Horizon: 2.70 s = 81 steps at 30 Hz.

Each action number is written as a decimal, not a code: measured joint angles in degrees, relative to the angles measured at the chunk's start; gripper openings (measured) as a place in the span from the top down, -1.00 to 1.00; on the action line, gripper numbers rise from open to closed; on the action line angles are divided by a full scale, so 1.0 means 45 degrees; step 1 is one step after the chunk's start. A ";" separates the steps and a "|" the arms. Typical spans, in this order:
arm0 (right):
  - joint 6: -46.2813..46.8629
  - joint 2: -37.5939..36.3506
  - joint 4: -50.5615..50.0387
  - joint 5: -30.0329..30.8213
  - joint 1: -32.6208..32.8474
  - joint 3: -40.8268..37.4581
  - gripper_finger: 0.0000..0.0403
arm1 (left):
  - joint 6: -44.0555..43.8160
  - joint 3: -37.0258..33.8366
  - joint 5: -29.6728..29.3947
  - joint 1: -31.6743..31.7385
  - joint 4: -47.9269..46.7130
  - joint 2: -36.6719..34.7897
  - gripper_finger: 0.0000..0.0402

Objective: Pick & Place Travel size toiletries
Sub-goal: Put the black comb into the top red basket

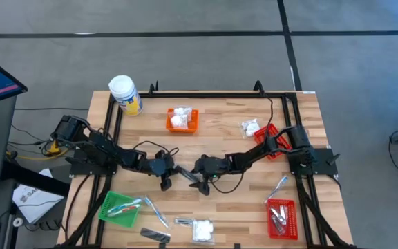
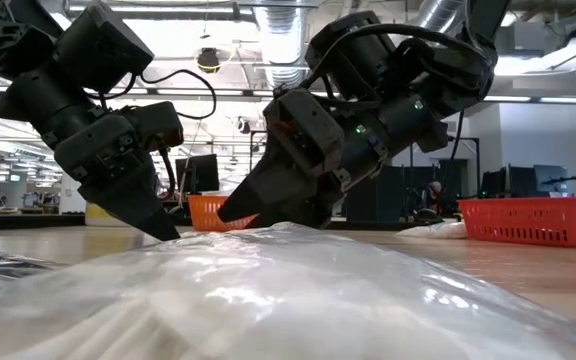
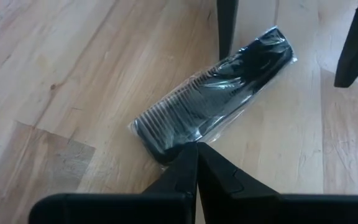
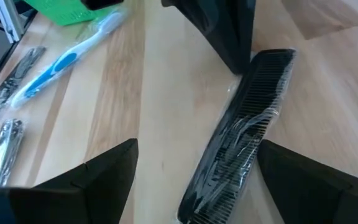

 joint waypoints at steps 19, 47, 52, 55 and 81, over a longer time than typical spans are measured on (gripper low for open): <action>-0.0080 0.0023 0.0578 0.0187 0.0112 0.0018 -0.60 | -0.0003 -0.0010 -0.0068 0.0010 0.0029 0.0000 1.00; 0.0923 0.1287 -0.0073 -0.1056 -0.0058 0.1496 -0.34 | 0.0095 -0.0029 -0.0267 -0.0019 0.0126 0.0029 1.00; 0.1239 0.1287 -0.0177 -0.1013 -0.0063 0.1491 -0.13 | 0.0282 -0.0037 -0.0342 -0.0019 0.0185 0.0034 1.00; 0.1303 0.1268 -0.0323 -0.0953 -0.0060 0.1486 0.02 | 0.0357 -0.0049 -0.0513 -0.0019 0.0275 0.0060 1.00; 0.1572 0.1277 -0.0269 -0.1141 -0.0070 0.1452 0.65 | 0.1701 -0.0121 -0.3688 -0.1418 0.0247 -0.1415 1.00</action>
